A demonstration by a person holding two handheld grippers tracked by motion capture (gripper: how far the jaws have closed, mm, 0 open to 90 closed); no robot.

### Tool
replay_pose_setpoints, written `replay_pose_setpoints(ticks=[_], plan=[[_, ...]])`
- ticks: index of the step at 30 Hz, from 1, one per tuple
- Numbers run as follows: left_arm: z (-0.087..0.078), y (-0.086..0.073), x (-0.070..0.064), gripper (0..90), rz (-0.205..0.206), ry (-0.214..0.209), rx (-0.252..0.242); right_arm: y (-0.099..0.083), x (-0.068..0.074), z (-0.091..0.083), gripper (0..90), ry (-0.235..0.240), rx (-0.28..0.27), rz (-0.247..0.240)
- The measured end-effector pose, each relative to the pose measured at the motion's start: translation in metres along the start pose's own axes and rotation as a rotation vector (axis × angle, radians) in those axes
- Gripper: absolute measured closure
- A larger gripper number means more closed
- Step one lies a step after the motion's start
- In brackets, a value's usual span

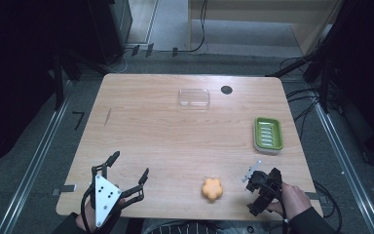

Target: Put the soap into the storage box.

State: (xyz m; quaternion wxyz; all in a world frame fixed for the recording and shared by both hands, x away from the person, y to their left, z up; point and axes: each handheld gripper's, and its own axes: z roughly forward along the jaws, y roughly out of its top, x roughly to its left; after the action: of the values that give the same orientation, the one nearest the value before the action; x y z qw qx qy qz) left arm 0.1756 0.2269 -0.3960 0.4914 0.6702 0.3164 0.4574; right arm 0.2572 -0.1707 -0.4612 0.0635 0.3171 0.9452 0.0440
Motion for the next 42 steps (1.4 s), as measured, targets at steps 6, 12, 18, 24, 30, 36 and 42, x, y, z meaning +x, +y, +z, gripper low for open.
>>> replay_pose_setpoints(ticks=[6,12,18,24,30,36,42], plan=[[0.0,0.0,0.0,13.0,0.0,0.0,0.002,0.009,0.002,-0.001,0.0,0.012,-0.02,-0.019],[0.0,0.0,0.0,13.0,-0.002,0.001,0.0,0.022,0.006,-0.001,0.0,0.022,-0.027,-0.046],[0.0,0.0,0.0,13.0,-0.003,0.001,0.001,0.028,0.006,-0.001,0.0,0.027,-0.037,-0.059],[0.0,0.0,0.0,13.0,-0.004,0.002,0.0,0.036,0.008,-0.002,0.0,0.026,-0.038,-0.074],[0.0,0.0,0.0,13.0,-0.003,0.001,0.001,0.043,0.013,-0.003,0.0,0.051,-0.055,-0.076],[0.0,0.0,0.0,13.0,-0.003,0.0,0.001,0.052,0.019,-0.003,0.0,0.082,-0.065,-0.075],[0.0,0.0,0.0,13.0,-0.002,0.0,0.001,0.061,0.027,-0.002,0.0,0.083,-0.069,-0.105]])
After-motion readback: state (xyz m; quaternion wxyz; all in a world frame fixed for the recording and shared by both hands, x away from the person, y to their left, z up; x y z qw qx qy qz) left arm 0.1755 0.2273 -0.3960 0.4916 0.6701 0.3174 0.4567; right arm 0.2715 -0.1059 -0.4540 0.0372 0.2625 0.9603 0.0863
